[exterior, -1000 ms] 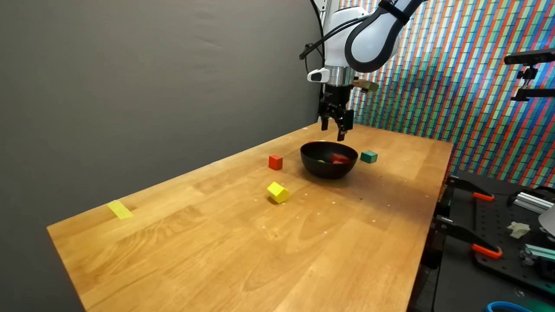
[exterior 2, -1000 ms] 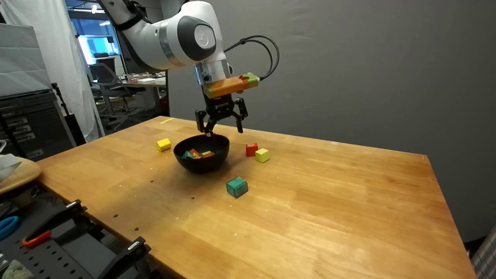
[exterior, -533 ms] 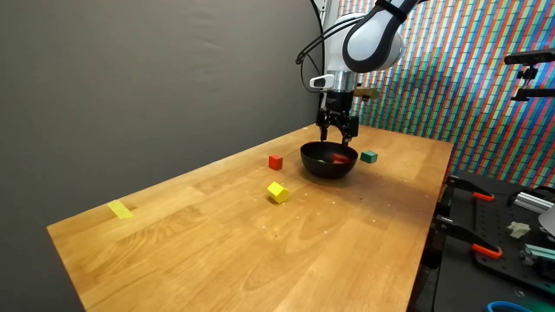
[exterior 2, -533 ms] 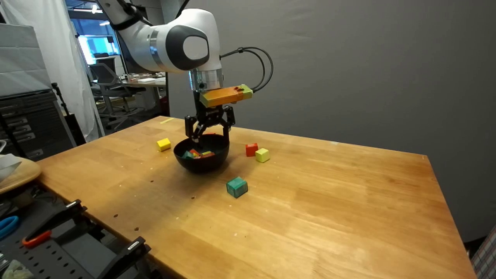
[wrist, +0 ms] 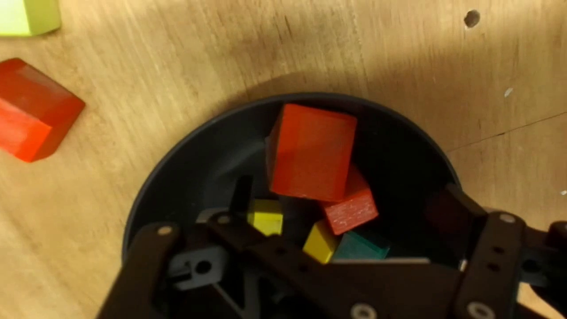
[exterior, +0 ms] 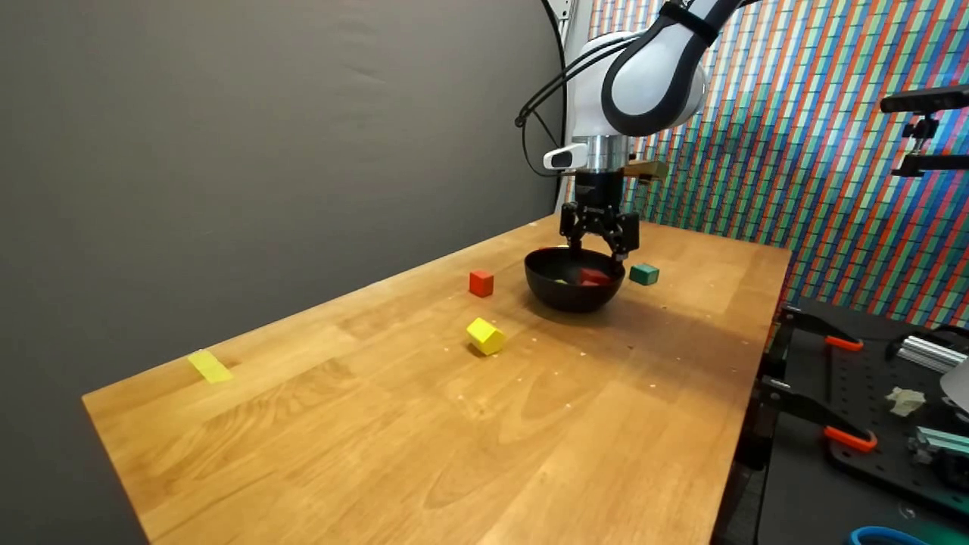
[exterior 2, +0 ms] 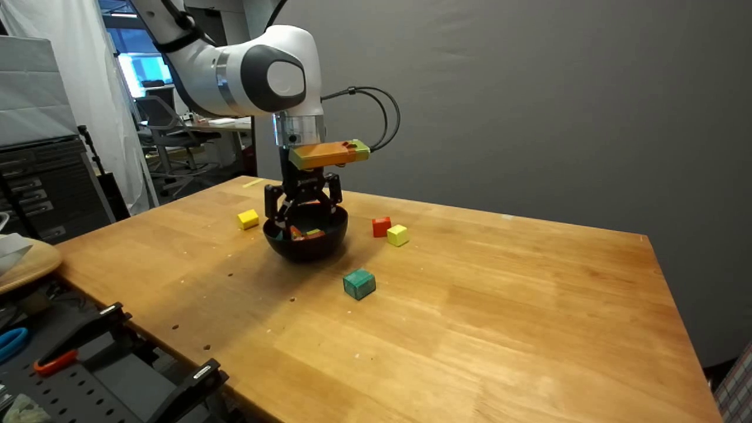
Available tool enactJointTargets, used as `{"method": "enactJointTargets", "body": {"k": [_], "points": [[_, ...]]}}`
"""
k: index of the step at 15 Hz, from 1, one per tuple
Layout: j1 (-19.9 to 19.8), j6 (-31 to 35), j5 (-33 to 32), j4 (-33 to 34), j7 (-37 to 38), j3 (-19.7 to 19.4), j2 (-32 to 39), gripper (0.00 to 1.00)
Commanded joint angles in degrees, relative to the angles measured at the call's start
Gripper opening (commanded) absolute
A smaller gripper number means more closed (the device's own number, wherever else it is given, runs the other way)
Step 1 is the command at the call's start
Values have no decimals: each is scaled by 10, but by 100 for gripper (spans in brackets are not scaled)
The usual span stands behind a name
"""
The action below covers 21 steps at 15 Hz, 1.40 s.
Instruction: Remove the objects from the bowl and put them on the table
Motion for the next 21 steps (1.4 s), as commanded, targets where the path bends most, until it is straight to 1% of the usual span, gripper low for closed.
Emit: {"method": "enactJointTargets", "body": {"k": [1, 5, 7, 11, 13, 15, 17, 19, 21], "points": [[28, -43, -27, 29, 48, -30, 21, 66], [27, -80, -17, 63, 55, -26, 46, 33], [27, -95, -18, 75, 58, -25, 53, 21], [30, -125, -19, 88, 56, -22, 55, 21], [46, -138, -39, 73, 80, -29, 24, 21], [82, -124, -98, 36, 154, -44, -20, 21], [110, -107, -152, -1, 243, -46, -67, 21], [133, -105, -188, -35, 335, -35, -113, 21], [152, -116, -197, -53, 408, -15, -134, 21]]}}
